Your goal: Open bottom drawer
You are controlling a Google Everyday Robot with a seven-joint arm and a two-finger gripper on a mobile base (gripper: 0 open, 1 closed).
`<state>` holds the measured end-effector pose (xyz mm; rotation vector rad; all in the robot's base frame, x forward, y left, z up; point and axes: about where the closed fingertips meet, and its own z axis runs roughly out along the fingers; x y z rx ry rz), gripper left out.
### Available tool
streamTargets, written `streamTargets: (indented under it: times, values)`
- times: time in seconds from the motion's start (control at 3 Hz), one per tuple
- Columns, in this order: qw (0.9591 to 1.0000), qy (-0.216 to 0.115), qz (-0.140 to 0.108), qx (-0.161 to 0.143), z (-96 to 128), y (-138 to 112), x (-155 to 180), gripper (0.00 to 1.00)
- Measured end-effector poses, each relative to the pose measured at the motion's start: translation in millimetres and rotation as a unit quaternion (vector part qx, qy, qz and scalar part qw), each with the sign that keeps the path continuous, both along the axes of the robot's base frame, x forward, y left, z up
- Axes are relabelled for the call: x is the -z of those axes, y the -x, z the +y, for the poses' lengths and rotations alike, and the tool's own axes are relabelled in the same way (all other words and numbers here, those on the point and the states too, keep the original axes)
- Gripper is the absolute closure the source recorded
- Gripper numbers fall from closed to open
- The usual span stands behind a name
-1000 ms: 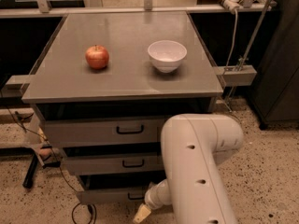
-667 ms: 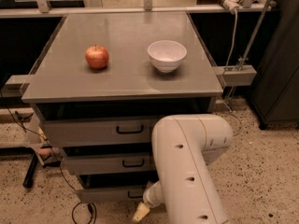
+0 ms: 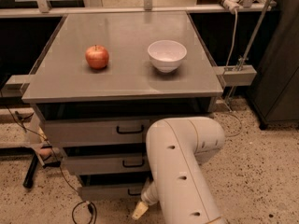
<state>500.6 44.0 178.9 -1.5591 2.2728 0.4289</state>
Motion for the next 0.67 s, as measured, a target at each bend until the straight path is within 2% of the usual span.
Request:
streamTargets:
  times: [0.67]
  values:
    - [1.0000, 0.004, 0.008, 0.000, -1.0, 5.0, -1.1, 0.00]
